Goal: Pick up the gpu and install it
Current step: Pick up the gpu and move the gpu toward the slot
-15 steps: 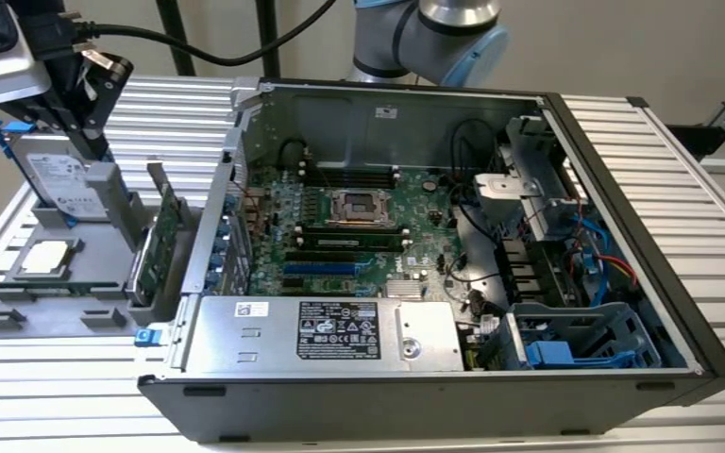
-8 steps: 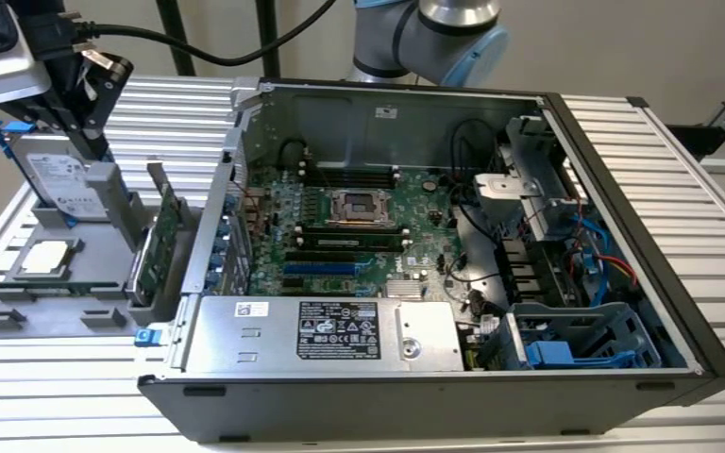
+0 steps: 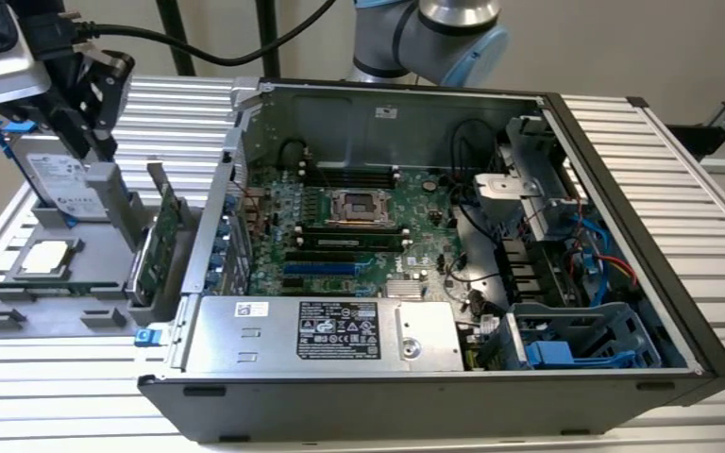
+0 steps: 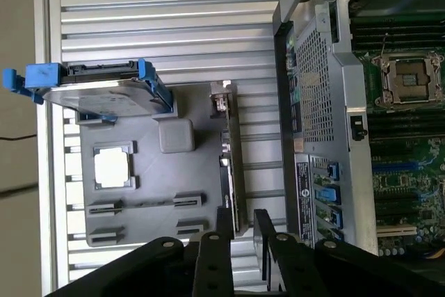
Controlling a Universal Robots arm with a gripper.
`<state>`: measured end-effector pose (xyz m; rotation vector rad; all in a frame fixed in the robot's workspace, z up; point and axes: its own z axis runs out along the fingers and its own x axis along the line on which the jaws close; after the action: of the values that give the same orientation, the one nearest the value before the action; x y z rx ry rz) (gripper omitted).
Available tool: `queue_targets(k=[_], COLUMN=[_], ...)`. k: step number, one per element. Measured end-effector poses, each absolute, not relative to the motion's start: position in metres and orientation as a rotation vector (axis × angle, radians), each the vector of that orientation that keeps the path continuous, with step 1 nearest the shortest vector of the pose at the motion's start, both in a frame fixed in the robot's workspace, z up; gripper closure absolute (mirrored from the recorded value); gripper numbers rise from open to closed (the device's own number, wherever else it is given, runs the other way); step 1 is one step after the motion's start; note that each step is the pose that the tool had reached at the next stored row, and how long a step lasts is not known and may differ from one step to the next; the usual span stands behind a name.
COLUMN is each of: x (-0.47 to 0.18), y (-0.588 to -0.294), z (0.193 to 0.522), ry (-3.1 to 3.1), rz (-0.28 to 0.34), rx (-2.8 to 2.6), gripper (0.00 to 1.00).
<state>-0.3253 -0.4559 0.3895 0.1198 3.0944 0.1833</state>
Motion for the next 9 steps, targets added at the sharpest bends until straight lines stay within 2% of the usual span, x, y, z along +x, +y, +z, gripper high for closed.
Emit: queue_targets(k=[9], x=[-0.3254], y=[-0.4560], z=[0.3893], ry=[3.094], rz=[0.183], rx=[0.120], gripper=[0.00])
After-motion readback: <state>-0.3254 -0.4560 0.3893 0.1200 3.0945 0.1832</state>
